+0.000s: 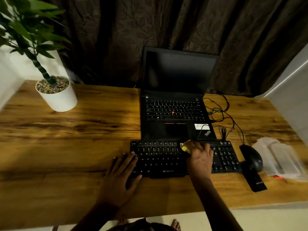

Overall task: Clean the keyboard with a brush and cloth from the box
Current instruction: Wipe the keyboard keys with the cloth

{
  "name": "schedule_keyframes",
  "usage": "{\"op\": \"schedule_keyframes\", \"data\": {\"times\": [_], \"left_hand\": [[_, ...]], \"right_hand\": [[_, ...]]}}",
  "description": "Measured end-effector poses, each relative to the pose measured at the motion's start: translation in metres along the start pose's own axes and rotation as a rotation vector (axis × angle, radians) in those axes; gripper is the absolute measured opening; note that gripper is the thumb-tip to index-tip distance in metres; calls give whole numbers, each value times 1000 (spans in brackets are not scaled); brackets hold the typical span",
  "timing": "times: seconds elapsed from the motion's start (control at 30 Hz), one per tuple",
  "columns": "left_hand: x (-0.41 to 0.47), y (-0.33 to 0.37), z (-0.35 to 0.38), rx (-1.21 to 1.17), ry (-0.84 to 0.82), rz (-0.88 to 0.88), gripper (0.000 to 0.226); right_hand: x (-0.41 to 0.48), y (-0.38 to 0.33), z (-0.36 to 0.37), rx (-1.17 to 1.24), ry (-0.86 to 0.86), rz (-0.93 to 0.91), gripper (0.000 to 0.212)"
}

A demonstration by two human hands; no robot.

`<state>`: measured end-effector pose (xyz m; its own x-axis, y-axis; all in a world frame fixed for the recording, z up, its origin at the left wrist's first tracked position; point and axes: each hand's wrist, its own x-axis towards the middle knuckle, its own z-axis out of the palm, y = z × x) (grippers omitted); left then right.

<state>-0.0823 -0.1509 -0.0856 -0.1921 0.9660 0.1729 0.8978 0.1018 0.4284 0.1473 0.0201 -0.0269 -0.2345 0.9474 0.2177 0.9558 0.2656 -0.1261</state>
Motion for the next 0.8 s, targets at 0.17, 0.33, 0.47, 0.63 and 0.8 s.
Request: {"op": "schedule_keyframes", "data": {"times": [0.17, 0.33, 0.47, 0.63, 0.8], "left_hand": [[0, 0, 0, 8, 18, 12, 63], [2, 0, 0, 17, 29, 20, 63], [2, 0, 1, 12, 10, 16, 63], [1, 0, 0, 18, -11, 12, 65], [2, 1, -3, -14, 0, 17, 65]], "right_hand": [[-3, -14, 2, -6, -29, -95, 51], [-3, 10, -2, 6, 30, -74, 54], [-1, 16, 1, 0, 83, -21, 53], [-7, 2, 5, 30, 80, -118, 52], [-2, 18, 0, 11, 42, -52, 55]]}}
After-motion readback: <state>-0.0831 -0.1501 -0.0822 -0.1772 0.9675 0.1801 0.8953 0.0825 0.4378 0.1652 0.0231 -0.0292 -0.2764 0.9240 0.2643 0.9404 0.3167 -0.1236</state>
